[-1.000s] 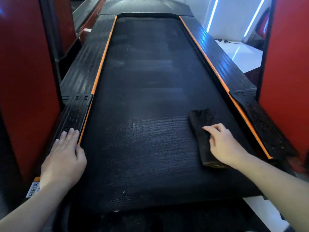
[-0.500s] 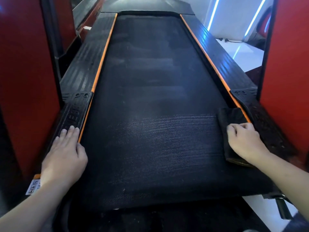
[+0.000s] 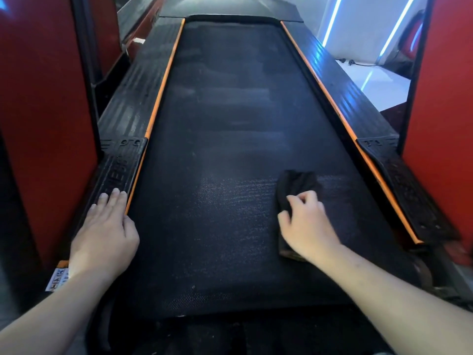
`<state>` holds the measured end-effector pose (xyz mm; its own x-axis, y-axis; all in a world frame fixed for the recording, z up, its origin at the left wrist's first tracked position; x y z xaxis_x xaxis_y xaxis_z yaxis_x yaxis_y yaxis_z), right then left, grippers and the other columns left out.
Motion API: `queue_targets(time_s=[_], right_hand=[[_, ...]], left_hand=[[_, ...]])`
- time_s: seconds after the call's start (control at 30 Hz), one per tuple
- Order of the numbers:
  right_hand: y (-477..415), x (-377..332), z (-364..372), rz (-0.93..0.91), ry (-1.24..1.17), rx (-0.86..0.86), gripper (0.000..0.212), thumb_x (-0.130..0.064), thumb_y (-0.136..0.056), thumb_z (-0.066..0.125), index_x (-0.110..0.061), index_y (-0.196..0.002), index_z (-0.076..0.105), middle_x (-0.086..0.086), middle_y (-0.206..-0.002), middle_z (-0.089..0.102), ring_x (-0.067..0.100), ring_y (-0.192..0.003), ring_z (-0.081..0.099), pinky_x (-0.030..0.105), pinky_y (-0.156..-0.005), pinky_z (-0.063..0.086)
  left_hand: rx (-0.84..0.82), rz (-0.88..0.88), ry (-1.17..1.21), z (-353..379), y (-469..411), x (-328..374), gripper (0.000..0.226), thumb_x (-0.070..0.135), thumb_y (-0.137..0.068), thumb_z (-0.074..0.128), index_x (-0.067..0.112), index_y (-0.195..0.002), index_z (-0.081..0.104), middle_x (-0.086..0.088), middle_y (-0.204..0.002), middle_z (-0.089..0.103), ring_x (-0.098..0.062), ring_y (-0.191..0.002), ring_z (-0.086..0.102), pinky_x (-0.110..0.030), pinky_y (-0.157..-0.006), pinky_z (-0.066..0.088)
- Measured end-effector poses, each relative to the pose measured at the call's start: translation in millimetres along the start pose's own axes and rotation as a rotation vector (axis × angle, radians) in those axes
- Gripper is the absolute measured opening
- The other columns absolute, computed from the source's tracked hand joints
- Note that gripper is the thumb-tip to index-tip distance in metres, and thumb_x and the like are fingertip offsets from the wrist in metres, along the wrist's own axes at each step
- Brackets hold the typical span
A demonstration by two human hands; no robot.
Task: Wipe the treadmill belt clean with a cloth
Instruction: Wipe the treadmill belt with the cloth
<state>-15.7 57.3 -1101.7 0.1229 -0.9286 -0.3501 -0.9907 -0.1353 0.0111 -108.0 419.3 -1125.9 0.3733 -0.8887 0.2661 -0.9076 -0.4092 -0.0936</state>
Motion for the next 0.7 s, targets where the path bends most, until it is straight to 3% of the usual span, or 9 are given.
queue_targets(time_s=[0.23,0.4,0.57,0.7], right_hand=[[17,-99,43,-0.212,-0.105,-0.091,0.04,-0.036,-0.101,0.041,-0.012,-0.131,0.051,0.006,-0.125,0.038,0.021,-0.105,0.042,0.033,-0.093,0.049],[30,-161,67,-0.346,-0.152,-0.151,0.032,-0.032,-0.101,0.042,-0.009,-0.122,0.052,0.01,-0.122,0.037,0.026,-0.101,0.04,0.04,-0.092,0.048],[34,-196,82,-0.408,-0.237,-0.239,0.027,-0.029,-0.101,0.045,-0.008,-0.116,0.053,0.009,-0.124,0.034,0.03,-0.107,0.038,0.045,-0.092,0.049],[31,-206,87,-0.445,-0.294,-0.334,0.03,-0.028,-0.103,0.043,-0.008,-0.122,0.054,0.005,-0.127,0.033,0.027,-0.113,0.035,0.044,-0.093,0.048]], left_hand=[[0.005,-0.007,0.046,-4,1,5,0.055,0.011,-0.099,0.033,0.007,-0.154,0.028,-0.002,-0.163,0.019,-0.016,-0.151,0.01,-0.031,-0.123,0.003],[0.009,0.003,0.084,-1,0,-1,0.06,0.02,-0.095,0.02,0.005,-0.152,0.029,-0.003,-0.162,0.022,-0.016,-0.151,0.011,-0.032,-0.124,0.004],[0.026,-0.013,0.122,-4,0,4,0.052,0.004,-0.1,0.03,0.004,-0.152,0.03,-0.006,-0.162,0.023,-0.016,-0.151,0.011,-0.029,-0.123,0.002],[0.058,-0.049,0.204,-5,2,1,0.051,0.008,-0.101,0.027,0.007,-0.151,0.034,-0.003,-0.16,0.027,-0.012,-0.15,0.014,-0.027,-0.122,0.004]])
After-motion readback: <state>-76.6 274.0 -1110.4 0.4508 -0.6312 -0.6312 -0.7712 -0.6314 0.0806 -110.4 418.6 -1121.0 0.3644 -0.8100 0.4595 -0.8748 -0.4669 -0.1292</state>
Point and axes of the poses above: each hand's wrist, its own y-axis away from the middle knuckle, its own z-axis out of the palm, x = y × z, the point moved 3 cm from there along -y, towards the middle knuckle
